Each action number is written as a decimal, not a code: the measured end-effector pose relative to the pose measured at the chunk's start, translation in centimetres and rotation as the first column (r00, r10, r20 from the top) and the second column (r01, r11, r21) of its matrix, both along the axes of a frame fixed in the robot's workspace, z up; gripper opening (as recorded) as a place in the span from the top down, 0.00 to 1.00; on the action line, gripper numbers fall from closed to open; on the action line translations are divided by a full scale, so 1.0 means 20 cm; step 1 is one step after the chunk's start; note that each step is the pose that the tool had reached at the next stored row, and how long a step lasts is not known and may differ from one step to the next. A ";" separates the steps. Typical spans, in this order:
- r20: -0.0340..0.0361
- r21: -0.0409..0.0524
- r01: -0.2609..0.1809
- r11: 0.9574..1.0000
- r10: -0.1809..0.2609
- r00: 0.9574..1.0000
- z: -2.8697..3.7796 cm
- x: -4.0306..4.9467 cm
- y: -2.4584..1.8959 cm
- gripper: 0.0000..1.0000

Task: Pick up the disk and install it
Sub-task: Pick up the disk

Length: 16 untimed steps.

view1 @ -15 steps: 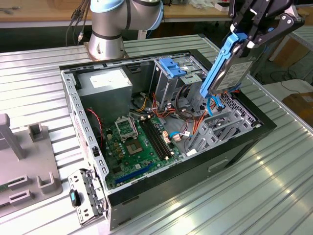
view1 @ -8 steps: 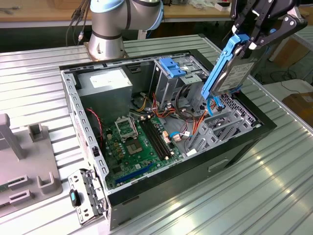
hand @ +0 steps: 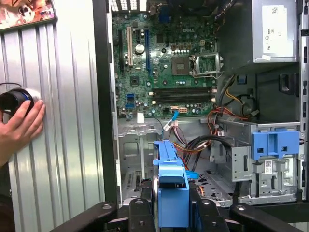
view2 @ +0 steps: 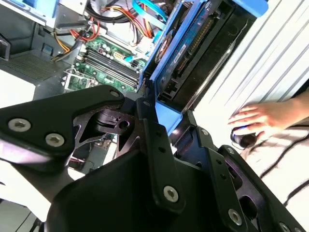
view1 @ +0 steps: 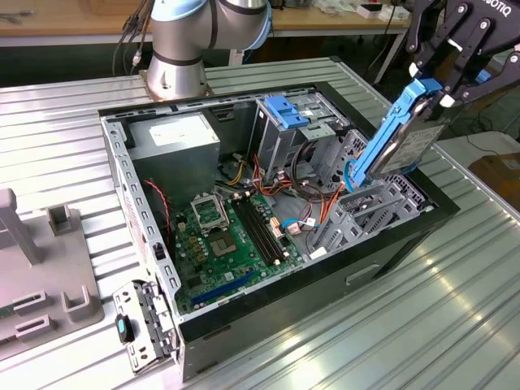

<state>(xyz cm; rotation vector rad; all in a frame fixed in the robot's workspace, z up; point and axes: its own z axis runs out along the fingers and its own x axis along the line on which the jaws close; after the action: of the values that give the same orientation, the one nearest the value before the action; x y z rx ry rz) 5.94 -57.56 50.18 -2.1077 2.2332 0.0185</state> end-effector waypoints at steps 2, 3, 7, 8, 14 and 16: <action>0.000 0.000 0.007 1.000 -0.007 1.000 -0.019 0.000 -0.014 0.63; 0.000 0.000 0.010 1.000 -0.010 1.000 -0.028 0.000 -0.015 0.63; 0.000 -0.002 0.018 1.000 -0.018 1.000 -0.060 0.000 -0.028 0.63; 0.000 -0.002 0.018 1.000 -0.018 1.000 -0.061 0.001 -0.040 0.63; -0.001 -0.002 0.018 1.000 -0.018 1.000 -0.105 0.000 -0.065 0.63; -0.001 -0.004 0.018 1.000 -0.018 1.000 -0.125 0.000 -0.065 0.63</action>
<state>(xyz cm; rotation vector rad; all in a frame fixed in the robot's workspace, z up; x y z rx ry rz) 5.94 -58.86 47.68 -2.0904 2.2545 0.0146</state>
